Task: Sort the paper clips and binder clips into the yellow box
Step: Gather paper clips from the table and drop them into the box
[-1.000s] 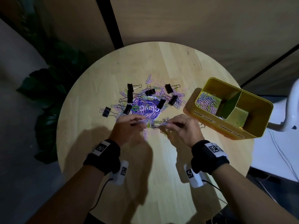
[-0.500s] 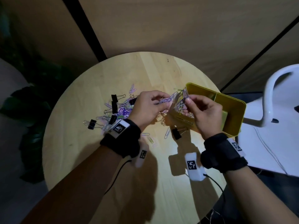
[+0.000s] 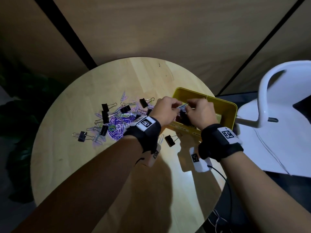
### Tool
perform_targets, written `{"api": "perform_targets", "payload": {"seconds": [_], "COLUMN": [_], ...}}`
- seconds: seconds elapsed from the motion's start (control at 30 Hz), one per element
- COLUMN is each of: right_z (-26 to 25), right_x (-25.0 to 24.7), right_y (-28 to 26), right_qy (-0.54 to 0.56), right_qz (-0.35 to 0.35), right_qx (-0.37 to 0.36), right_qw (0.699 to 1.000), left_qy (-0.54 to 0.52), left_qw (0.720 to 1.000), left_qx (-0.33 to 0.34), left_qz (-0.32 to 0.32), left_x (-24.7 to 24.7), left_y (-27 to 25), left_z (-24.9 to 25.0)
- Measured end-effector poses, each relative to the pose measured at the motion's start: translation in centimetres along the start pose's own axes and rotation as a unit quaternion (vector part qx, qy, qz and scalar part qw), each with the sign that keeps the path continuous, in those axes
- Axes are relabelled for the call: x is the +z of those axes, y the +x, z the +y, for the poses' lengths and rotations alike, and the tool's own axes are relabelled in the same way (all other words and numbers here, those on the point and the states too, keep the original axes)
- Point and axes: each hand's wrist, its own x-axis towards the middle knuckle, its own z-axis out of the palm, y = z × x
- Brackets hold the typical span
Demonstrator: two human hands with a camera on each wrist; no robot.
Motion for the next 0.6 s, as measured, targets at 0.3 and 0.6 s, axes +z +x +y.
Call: {"api": "perform_targets", "payload": {"seconds": [0.3,0.6], "right_z": [-4.3,-1.8], "right_x": [3.1,11.9], "right_y": [-5.0,-7.4], "right_qy": [0.026,-0.237], "right_qz": [-0.05,-0.395], "right_qx": [-0.258,-0.166], "right_qw": [0.965,0.872], "left_qy": [-0.015,0.266], "left_qw": [0.999,0.88], "left_qx": [-0.041,-0.218], "left_qz": [0.025,-0.327], "left_x": [-6.0,-8.1], "left_y": [-6.4,-12.8], "left_z": [-9.3,-15.8]}}
